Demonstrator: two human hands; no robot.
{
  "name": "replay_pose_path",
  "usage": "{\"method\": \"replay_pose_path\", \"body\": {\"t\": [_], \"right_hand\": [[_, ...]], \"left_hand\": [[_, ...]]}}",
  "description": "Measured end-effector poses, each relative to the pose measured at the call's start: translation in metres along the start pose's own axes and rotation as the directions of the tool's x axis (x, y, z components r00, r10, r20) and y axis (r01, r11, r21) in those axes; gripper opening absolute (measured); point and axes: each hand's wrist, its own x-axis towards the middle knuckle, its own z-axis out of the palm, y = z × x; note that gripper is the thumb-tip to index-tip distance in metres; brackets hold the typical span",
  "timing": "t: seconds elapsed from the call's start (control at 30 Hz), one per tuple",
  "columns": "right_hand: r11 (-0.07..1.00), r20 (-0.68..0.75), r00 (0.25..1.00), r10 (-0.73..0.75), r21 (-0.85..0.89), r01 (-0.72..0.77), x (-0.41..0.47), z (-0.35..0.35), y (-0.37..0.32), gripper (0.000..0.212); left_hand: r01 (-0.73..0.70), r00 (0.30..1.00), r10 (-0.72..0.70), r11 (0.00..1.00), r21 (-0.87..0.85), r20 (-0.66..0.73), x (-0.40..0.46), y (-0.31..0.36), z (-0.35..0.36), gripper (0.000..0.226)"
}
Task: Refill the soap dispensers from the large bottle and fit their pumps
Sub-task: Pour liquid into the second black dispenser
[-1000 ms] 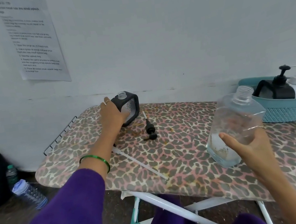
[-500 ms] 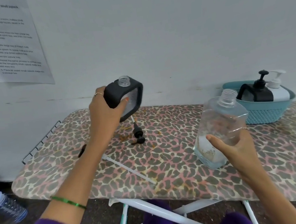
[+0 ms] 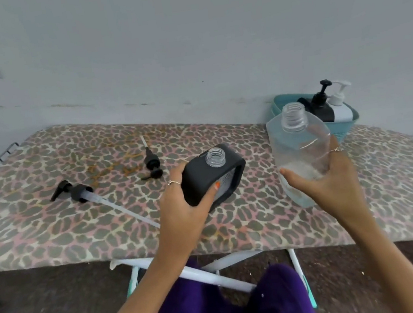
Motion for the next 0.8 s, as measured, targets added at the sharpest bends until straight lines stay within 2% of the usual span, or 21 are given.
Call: {"method": "replay_pose_path", "body": {"t": [0.1, 0.3, 0.57, 0.8], "right_hand": [[0.989, 0.030, 0.997, -0.074, -0.123, 0.077, 0.001, -0.003, 0.004, 0.073], [0.940, 0.140, 0.985, -0.097, -0.314, 0.137, 0.011, 0.002, 0.004, 0.088], [0.802, 0.246, 0.945, -0.217, -0.507, 0.316, 0.028, 0.008, 0.002, 0.094], [0.708, 0.290, 0.910, -0.297, -0.572, 0.414, 0.040, 0.007, 0.001, 0.096]], "left_hand": [[-0.007, 1.000, 0.007, 1.000, -0.005, -0.015, 0.000, -0.004, 0.004, 0.053], [-0.033, 0.999, 0.033, 0.999, 0.002, -0.026, -0.001, -0.011, 0.008, 0.053], [-0.046, 0.999, 0.046, 0.999, 0.006, -0.010, 0.000, -0.014, 0.010, 0.055], [-0.050, 0.999, 0.051, 0.998, 0.026, -0.009, 0.000, -0.017, 0.011, 0.053]]}}
